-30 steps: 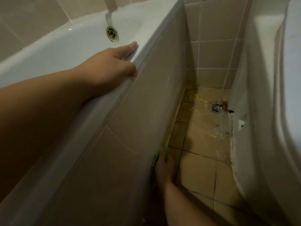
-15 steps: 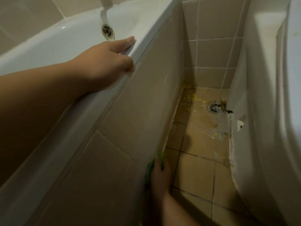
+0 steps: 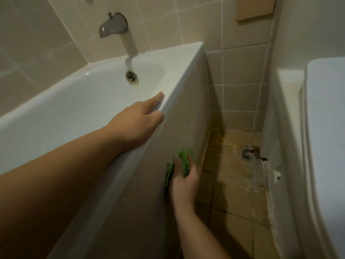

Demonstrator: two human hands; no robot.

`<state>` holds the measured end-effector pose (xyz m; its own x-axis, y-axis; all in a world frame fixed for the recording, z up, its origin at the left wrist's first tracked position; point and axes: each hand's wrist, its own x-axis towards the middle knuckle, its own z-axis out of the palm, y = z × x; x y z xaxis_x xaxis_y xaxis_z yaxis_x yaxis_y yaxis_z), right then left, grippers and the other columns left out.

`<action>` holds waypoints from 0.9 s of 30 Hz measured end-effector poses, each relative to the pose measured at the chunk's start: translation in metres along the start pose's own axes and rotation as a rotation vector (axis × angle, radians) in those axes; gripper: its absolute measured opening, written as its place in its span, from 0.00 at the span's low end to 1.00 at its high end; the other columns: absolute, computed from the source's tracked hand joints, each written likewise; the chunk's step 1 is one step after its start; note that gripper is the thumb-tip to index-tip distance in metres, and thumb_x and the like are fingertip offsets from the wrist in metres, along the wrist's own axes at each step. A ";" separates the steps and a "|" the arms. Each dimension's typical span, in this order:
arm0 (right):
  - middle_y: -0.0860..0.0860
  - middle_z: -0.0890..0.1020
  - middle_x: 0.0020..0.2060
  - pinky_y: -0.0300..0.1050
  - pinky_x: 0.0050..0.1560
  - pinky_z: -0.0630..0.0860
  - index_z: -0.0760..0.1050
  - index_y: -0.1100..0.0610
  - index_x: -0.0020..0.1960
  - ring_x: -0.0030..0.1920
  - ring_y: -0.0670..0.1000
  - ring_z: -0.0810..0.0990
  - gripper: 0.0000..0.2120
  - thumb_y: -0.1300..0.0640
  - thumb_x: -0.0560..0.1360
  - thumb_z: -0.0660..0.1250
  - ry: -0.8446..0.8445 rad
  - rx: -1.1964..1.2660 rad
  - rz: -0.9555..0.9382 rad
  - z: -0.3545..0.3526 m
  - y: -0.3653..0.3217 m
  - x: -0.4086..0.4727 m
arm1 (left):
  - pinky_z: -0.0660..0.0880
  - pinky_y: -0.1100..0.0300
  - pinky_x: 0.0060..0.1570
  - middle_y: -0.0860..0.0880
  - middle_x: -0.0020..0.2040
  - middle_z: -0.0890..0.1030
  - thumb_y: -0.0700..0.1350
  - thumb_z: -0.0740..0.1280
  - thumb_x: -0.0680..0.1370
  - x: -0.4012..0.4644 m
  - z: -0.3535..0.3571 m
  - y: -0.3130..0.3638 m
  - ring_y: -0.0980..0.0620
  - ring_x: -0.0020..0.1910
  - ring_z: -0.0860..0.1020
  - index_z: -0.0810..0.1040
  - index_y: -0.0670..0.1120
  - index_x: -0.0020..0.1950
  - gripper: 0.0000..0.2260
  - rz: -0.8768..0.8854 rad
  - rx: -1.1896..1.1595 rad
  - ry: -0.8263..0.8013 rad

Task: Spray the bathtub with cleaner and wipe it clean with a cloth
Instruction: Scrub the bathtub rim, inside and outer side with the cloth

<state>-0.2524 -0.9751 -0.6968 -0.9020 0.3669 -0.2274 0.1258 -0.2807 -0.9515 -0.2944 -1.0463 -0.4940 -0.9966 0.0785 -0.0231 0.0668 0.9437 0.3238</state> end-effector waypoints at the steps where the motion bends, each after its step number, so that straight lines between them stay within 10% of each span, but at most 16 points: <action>1: 0.49 0.71 0.70 0.36 0.69 0.62 0.73 0.53 0.74 0.72 0.48 0.69 0.24 0.47 0.80 0.69 0.004 -0.005 -0.084 0.005 -0.015 0.001 | 0.57 0.60 0.72 0.55 0.82 0.61 0.51 0.58 0.85 0.001 0.000 0.000 0.50 0.79 0.62 0.58 0.63 0.82 0.25 0.001 -0.001 -0.002; 5: 0.47 0.71 0.69 0.35 0.63 0.61 0.74 0.49 0.74 0.64 0.39 0.65 0.21 0.46 0.82 0.66 -0.018 -0.062 -0.384 0.031 -0.082 0.041 | 0.54 0.67 0.66 0.57 0.82 0.60 0.50 0.53 0.87 0.003 0.002 0.000 0.55 0.80 0.59 0.58 0.61 0.83 0.23 0.007 -0.016 0.021; 12: 0.51 0.71 0.73 0.41 0.65 0.64 0.72 0.53 0.76 0.72 0.53 0.70 0.24 0.46 0.82 0.66 -0.006 -0.060 -0.167 0.020 -0.058 0.079 | 0.57 0.62 0.64 0.54 0.82 0.61 0.51 0.55 0.87 0.006 0.003 0.004 0.51 0.79 0.61 0.56 0.62 0.83 0.24 -0.004 -0.001 0.016; 18: 0.48 0.73 0.70 0.37 0.61 0.67 0.76 0.51 0.72 0.65 0.45 0.72 0.22 0.46 0.81 0.68 -0.033 -0.093 -0.442 0.031 -0.083 0.090 | 0.55 0.64 0.65 0.57 0.82 0.59 0.50 0.56 0.86 0.014 0.003 0.003 0.53 0.80 0.60 0.56 0.63 0.83 0.25 0.004 -0.019 0.003; 27: 0.49 0.77 0.59 0.28 0.58 0.69 0.78 0.59 0.66 0.63 0.49 0.75 0.16 0.55 0.80 0.71 0.042 0.085 -0.052 0.013 0.000 0.078 | 0.58 0.61 0.65 0.57 0.82 0.61 0.51 0.59 0.84 0.017 0.001 0.005 0.52 0.78 0.63 0.57 0.63 0.82 0.26 0.006 -0.034 0.003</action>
<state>-0.3278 -0.9585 -0.7119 -0.8883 0.4189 -0.1880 0.0418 -0.3339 -0.9417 -0.3107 -1.0395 -0.4936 -0.9964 0.0831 -0.0183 0.0712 0.9319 0.3558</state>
